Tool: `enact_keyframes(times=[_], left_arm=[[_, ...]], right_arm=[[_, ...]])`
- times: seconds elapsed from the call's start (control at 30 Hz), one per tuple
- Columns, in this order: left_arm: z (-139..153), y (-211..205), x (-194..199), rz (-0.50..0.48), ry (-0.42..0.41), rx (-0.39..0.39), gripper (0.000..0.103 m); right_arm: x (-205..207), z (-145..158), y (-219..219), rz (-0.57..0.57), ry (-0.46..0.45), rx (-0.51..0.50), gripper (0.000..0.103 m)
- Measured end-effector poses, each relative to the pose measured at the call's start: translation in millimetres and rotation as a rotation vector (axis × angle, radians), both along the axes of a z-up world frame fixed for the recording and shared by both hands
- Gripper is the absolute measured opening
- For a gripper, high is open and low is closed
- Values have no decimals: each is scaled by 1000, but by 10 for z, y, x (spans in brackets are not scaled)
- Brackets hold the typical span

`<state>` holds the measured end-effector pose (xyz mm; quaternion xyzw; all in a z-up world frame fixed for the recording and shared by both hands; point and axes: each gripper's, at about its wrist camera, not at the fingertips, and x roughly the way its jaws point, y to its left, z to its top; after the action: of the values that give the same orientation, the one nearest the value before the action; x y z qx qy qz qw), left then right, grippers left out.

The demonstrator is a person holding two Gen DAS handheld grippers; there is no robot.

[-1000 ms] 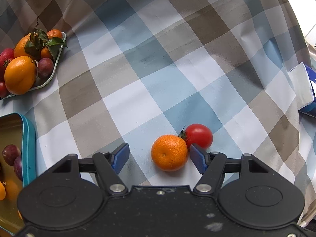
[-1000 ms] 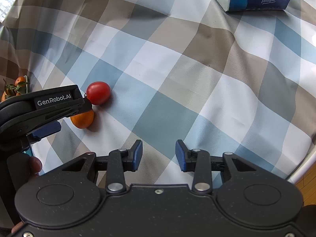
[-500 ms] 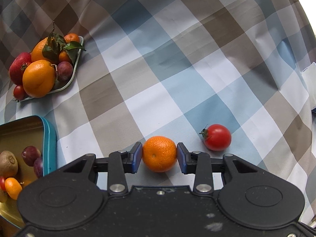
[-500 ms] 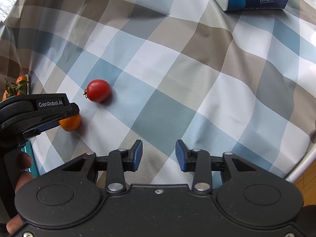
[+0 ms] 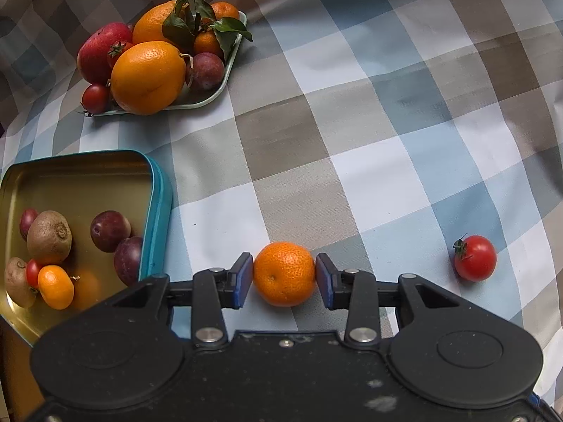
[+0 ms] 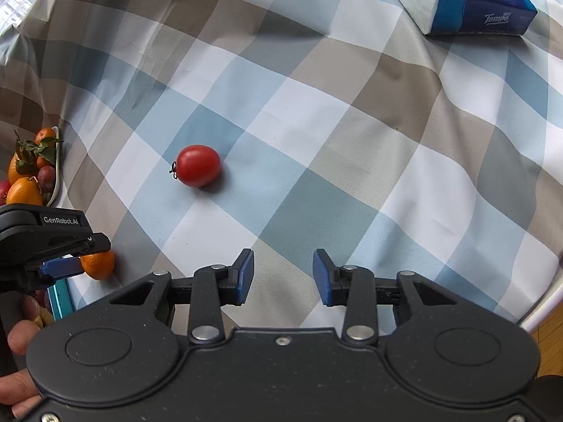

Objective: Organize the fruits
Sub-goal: 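Grasp the red tomato with the right gripper while the left holds the mandarin, then carry the mandarin in the left gripper and tomato in the right over the tray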

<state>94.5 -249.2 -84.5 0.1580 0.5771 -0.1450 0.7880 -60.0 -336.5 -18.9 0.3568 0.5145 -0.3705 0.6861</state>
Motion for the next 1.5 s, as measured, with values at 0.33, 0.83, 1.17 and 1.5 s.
enact_keyframes(times=[0.33,0.83,1.17,1.5], left_arm=[[-168,103,167,83,100,-28,42],[-194,102,193,83,116,-32,41],[-194,102,192,83,116,-32,41],[-191,75,180,74,110,-22,41]], right_arm=[[589,198,-77,70,-55,-88,47],[1011,-55,-116,91,-10,-121,48],[1063,-142,-90,117,52,-167,49],[1021,-205,-97,115,41,-132,48]])
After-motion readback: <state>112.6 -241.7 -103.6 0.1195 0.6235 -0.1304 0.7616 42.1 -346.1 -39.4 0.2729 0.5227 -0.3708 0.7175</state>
